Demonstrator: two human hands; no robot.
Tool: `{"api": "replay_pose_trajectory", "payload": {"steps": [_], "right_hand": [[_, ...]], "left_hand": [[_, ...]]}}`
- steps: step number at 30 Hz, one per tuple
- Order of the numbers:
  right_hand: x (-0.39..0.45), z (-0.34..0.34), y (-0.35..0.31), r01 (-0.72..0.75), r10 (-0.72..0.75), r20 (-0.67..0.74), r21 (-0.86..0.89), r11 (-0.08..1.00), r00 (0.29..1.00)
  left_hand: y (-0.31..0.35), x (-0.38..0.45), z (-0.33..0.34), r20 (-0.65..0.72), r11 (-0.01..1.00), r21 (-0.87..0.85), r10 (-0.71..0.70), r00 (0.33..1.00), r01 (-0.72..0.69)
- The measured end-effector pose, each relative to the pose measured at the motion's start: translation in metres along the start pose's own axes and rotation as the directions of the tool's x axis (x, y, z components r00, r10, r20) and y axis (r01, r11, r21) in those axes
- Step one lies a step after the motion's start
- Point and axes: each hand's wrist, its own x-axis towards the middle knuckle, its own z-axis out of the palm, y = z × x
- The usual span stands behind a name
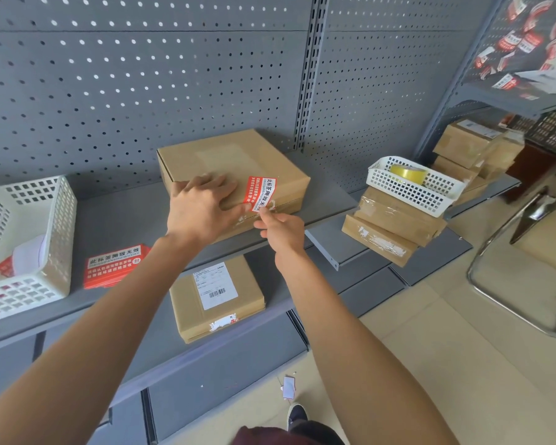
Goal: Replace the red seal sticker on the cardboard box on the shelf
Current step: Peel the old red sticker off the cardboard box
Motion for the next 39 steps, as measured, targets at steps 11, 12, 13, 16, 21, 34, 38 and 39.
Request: {"api": "replay_pose_trajectory", "payload": {"steps": [11,12,13,16,21,34,38,39], "right_hand": [[-0.004,-0.005,-0.010,-0.104,0.097,0.062,0.127,0.986,0.993],[-0.004,-0.004,-0.009,-0.108,0.100,0.065,0.125,0.986,0.993],[-0.003,-0.003,-0.008,-0.108,0.100,0.063,0.124,0.986,0.993],[0.000,-0.002,-0.005,-0.108,0.102,0.046,0.157,0.982,0.994],[0.002,0.000,0.006,-0.076,0.071,0.032,0.255,0.964,0.997],[0.000,0.006,0.005,-0.254,0.216,0.135,0.564,0.785,0.967],[0.002,0.003,0.003,-0.273,0.228,0.150,0.567,0.777,0.962],[0.002,0.002,0.003,-0.273,0.225,0.155,0.564,0.779,0.962]], "left_hand": [[0.013,0.024,-0.017,0.142,0.996,0.080,-0.051,0.989,0.040],[0.013,0.027,-0.018,0.174,0.997,0.076,-0.035,0.984,0.022],[0.014,0.030,-0.018,0.201,0.999,0.054,-0.010,0.980,-0.001],[0.015,0.032,-0.015,0.265,0.998,-0.022,0.064,0.962,-0.060],[0.011,0.029,-0.013,0.258,0.996,-0.012,0.092,0.962,-0.092],[0.006,0.029,-0.006,0.239,0.996,-0.038,0.089,0.967,-0.082],[0.006,0.028,-0.007,0.240,0.996,-0.043,0.084,0.967,-0.076],[0.006,0.028,-0.006,0.239,0.996,-0.043,0.083,0.968,-0.075]]}}
